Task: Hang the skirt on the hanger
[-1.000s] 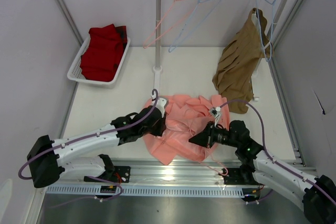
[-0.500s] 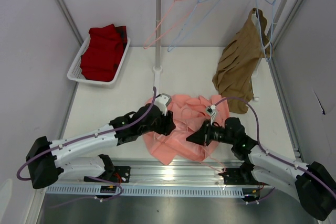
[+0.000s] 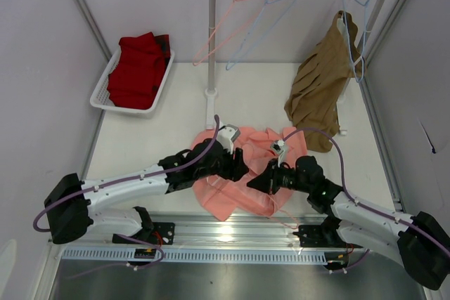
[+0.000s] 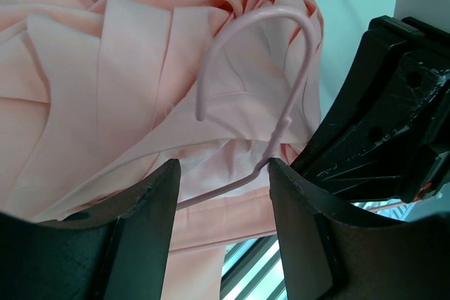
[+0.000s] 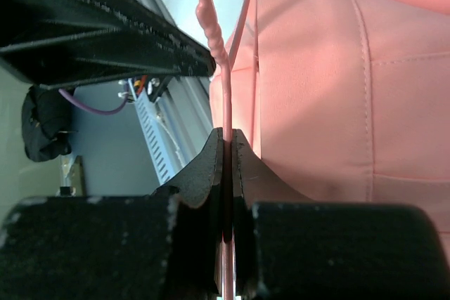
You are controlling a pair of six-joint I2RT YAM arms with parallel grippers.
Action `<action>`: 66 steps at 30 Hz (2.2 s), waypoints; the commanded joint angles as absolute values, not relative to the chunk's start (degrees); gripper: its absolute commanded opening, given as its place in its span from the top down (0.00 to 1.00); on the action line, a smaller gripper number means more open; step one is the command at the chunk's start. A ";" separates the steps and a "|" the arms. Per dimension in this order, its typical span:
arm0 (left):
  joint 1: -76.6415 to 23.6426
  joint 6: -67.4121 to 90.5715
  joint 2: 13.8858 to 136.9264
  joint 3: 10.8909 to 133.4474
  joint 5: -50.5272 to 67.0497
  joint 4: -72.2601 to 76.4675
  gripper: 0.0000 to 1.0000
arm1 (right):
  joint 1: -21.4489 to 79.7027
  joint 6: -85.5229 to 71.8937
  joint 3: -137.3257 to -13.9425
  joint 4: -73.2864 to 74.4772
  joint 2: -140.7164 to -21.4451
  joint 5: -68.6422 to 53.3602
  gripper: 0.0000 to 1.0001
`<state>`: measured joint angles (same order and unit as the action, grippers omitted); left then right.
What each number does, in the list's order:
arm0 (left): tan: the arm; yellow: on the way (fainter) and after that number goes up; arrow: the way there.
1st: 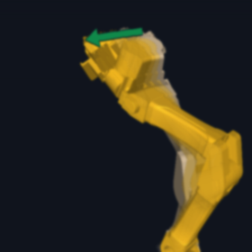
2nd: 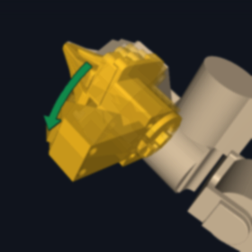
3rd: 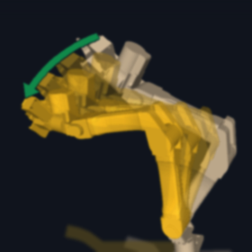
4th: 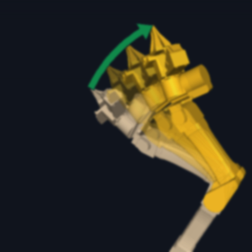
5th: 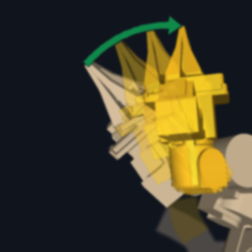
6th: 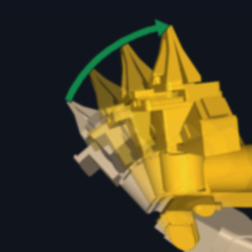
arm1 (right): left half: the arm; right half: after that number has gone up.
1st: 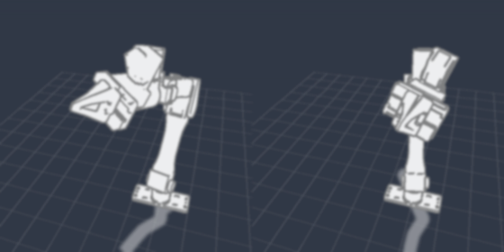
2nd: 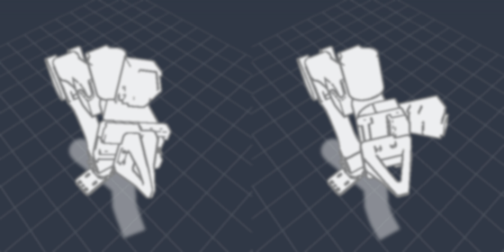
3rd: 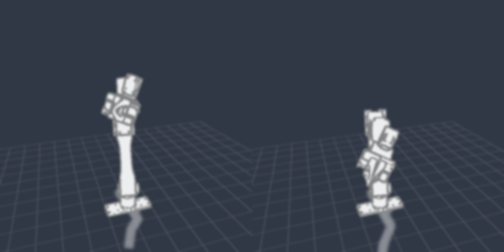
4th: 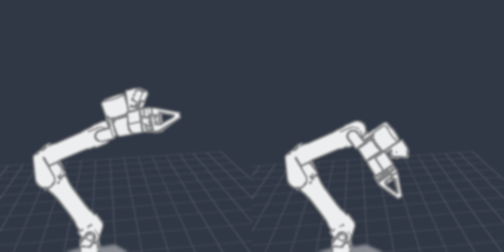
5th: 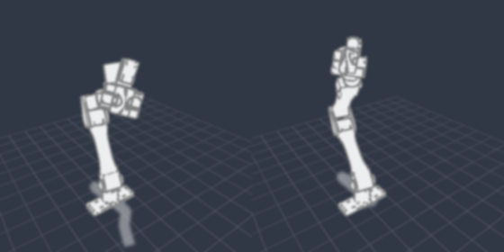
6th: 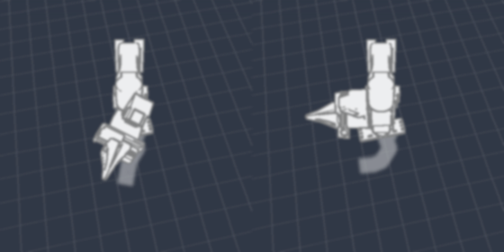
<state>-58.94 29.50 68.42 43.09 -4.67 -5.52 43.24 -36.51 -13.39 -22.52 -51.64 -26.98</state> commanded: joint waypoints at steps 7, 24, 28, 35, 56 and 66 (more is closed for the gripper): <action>-60.73 32.17 68.38 45.53 -5.71 -0.97 0.42 | 44.21 -34.01 -16.35 -23.20 -52.38 -24.43 1.00; -61.00 32.34 72.60 46.32 -5.01 -0.35 0.51 | 45.88 -32.34 -18.98 -22.06 -54.84 -23.99 1.00; -61.00 32.43 73.04 46.49 -4.92 1.41 0.62 | 46.40 -32.08 -19.42 -22.15 -55.98 -24.26 1.00; -61.00 32.26 73.57 46.58 -5.71 -1.30 0.99 | 47.11 -30.59 -21.18 -17.95 -56.78 -22.42 1.00; -60.91 27.25 65.84 41.75 -7.48 -2.03 1.00 | 44.21 -35.86 -31.63 19.07 -40.42 -11.76 0.55; -60.91 23.47 62.06 38.24 -2.99 3.25 1.00 | 46.75 -35.50 -40.95 22.06 -45.17 -13.36 0.62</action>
